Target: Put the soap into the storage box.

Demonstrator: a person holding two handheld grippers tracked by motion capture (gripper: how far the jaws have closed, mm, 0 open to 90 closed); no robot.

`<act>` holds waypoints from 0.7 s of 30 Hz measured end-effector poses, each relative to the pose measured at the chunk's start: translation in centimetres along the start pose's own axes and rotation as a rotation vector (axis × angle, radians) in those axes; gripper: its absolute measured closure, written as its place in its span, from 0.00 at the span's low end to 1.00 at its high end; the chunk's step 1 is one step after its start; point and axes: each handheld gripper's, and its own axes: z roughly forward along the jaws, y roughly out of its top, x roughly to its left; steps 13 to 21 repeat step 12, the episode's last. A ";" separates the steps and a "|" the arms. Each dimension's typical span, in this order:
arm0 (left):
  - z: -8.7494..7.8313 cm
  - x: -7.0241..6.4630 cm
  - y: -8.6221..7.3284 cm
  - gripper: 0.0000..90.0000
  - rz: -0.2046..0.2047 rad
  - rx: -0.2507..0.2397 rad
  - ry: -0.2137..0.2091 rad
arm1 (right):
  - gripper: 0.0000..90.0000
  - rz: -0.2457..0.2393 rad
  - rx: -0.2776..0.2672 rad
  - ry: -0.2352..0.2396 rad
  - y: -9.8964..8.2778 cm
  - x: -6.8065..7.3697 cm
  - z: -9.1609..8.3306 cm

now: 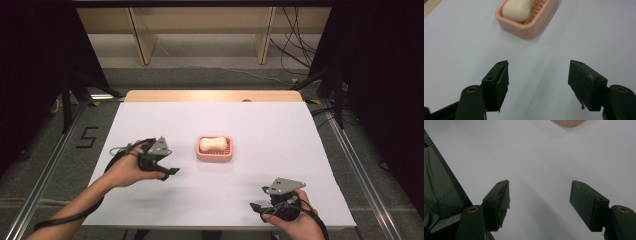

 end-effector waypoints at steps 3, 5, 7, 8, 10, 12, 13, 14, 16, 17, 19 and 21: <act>-1.0 -0.5 -2.7 0.36 -0.057 0.004 0.005 | 0.37 -0.003 0.000 -0.001 0.0 0.0 0.0; -1.7 -1.1 -4.3 0.36 -0.110 -0.016 0.044 | 0.37 0.002 0.005 0.001 0.0 0.0 0.0; -2.2 -2.0 -5.9 0.37 -0.183 -0.069 0.067 | 0.37 0.014 0.012 0.005 0.1 0.2 0.1; -2.4 -2.4 -6.5 0.38 -0.217 -0.105 0.076 | 0.37 0.001 0.006 0.003 0.1 0.1 0.1; -2.9 -2.8 -6.9 0.39 -0.245 -0.121 0.092 | 0.37 0.008 0.009 0.006 0.1 0.2 0.1; -3.5 -3.2 -6.9 0.38 -0.291 -0.167 0.122 | 0.37 0.009 0.016 0.008 0.2 0.2 0.1; -3.5 -3.2 -6.9 0.38 -0.291 -0.167 0.122 | 0.37 0.009 0.016 0.008 0.2 0.2 0.1; -3.5 -3.2 -6.9 0.38 -0.291 -0.167 0.122 | 0.37 0.009 0.016 0.008 0.2 0.2 0.1; -3.5 -3.2 -6.9 0.38 -0.291 -0.167 0.122 | 0.37 0.009 0.016 0.008 0.2 0.2 0.1; -3.5 -3.2 -6.9 0.38 -0.291 -0.167 0.122 | 0.37 0.009 0.016 0.008 0.2 0.2 0.1; -3.5 -3.2 -6.9 0.38 -0.291 -0.167 0.122 | 0.37 0.009 0.016 0.008 0.2 0.2 0.1; -3.5 -3.2 -6.9 0.38 -0.291 -0.167 0.122 | 0.37 0.009 0.016 0.008 0.2 0.2 0.1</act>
